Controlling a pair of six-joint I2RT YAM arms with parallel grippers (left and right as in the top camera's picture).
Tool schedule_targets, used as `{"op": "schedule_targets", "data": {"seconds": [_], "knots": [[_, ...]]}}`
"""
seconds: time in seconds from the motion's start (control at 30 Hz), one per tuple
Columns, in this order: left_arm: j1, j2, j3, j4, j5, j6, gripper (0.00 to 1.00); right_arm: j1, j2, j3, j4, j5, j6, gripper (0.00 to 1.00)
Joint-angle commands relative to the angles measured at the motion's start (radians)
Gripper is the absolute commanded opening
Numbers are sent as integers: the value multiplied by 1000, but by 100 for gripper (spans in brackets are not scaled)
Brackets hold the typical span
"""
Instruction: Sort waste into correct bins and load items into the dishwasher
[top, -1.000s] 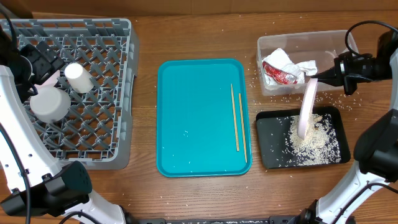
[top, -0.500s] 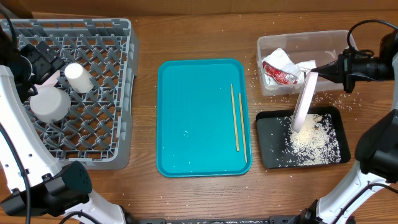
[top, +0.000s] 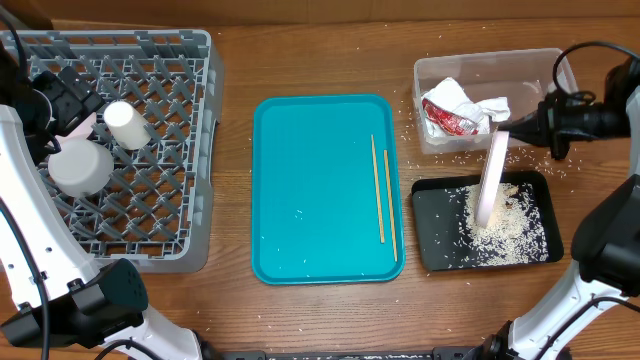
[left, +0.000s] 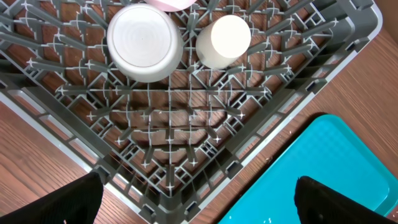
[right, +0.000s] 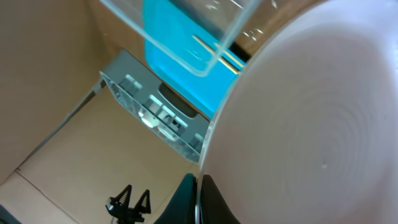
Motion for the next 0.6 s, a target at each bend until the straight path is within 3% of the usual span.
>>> {"op": "schedule_targets", "data": {"seconds": [0.0, 0.2, 0.57], "knots": [[-2, 0, -3, -2, 0, -21, 100, -33, -41, -76, -1, -3, -45, 3], [-2, 0, -3, -2, 0, -21, 100, -80, -43, -142, -1, -58, -127, 3], [-2, 0, -3, -2, 0, -21, 100, -94, -86, -142, -1, -192, -147, 3]]}}
